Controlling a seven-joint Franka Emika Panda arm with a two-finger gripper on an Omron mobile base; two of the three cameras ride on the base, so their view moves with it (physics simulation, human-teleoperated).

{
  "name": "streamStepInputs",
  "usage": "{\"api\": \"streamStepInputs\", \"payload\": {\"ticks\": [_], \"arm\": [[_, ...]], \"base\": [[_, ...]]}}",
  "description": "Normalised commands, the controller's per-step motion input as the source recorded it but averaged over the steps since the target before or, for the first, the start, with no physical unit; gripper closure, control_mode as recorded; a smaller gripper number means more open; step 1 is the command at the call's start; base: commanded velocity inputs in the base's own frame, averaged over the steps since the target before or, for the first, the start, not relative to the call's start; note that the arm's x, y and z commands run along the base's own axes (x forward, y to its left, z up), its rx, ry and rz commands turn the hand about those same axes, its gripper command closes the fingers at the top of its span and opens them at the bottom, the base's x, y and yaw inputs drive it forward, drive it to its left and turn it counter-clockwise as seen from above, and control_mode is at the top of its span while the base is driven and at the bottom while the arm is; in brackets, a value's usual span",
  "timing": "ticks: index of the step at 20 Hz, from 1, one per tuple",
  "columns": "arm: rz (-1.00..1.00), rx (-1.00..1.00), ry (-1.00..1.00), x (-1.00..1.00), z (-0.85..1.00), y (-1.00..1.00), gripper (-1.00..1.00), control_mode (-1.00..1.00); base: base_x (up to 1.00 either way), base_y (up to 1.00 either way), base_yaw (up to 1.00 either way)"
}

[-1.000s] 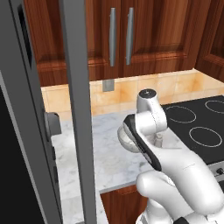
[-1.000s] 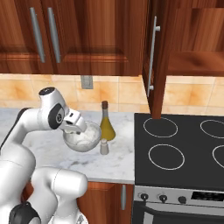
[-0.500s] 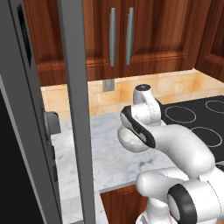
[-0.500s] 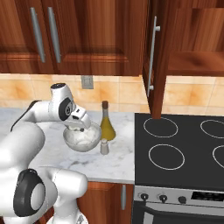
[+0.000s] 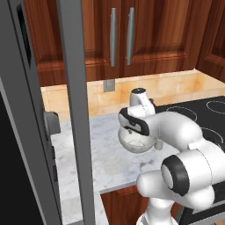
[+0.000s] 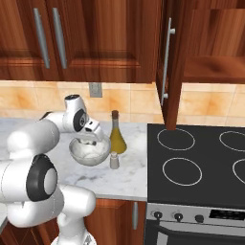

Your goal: Retrieve the bottle and the shaker from the cabinet and place them next to the mixing bowl on the counter. Then add garlic from the fridge to the mixing bowl.

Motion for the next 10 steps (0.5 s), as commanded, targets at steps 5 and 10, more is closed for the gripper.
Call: {"api": "streamStepInputs", "payload": {"ticks": [5, 10], "arm": [[0.00, 0.00, 0.04, 0.14, -0.49, 0.00, 1.00, -1.00], [0.00, 0.00, 0.05, 0.13, -0.48, 0.00, 1.00, -1.00]], "base": [[0.00, 0.00, 0.00], [0.00, 0.00, 0.00]]}}
